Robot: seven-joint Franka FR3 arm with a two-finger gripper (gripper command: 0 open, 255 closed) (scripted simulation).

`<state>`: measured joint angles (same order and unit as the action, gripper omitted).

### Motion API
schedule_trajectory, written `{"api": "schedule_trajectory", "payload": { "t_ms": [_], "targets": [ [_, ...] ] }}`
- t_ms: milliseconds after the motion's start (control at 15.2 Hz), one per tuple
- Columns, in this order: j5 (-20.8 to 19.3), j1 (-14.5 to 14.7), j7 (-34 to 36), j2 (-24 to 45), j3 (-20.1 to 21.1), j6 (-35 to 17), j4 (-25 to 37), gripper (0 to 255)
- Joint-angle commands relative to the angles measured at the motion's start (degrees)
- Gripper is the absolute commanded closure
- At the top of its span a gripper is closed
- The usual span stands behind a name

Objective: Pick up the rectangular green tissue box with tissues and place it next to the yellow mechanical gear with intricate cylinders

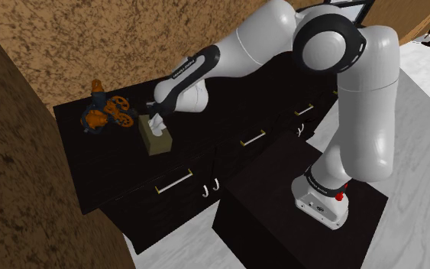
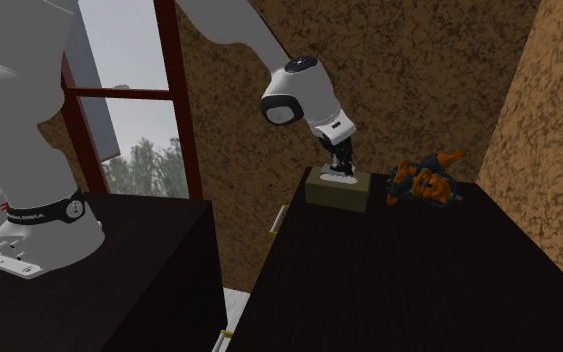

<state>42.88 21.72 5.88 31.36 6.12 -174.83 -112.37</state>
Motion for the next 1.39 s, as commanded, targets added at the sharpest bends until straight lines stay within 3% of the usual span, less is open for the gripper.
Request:
{"api": "schedule_trajectory", "payload": {
  "t_ms": [0, 264, 726, 792, 1122, 1320],
  "targets": [
    [0.69, -1.00, -1.18, 1.36, 1.24, -1.02, 0.51, 255],
    [1.86, -3.07, -3.48, 4.17, 3.90, -3.22, 1.44, 255],
    [1.83, -3.09, -3.46, 4.17, 3.91, -3.23, 1.44, 255],
    [1.83, -3.09, -3.46, 4.17, 3.91, -3.23, 1.43, 0],
    [1.84, -3.09, -3.47, 4.17, 3.91, -3.23, 1.43, 0],
    [2.25, -3.37, -3.23, -2.66, 3.44, -1.72, -4.25, 0]
  ]
}}
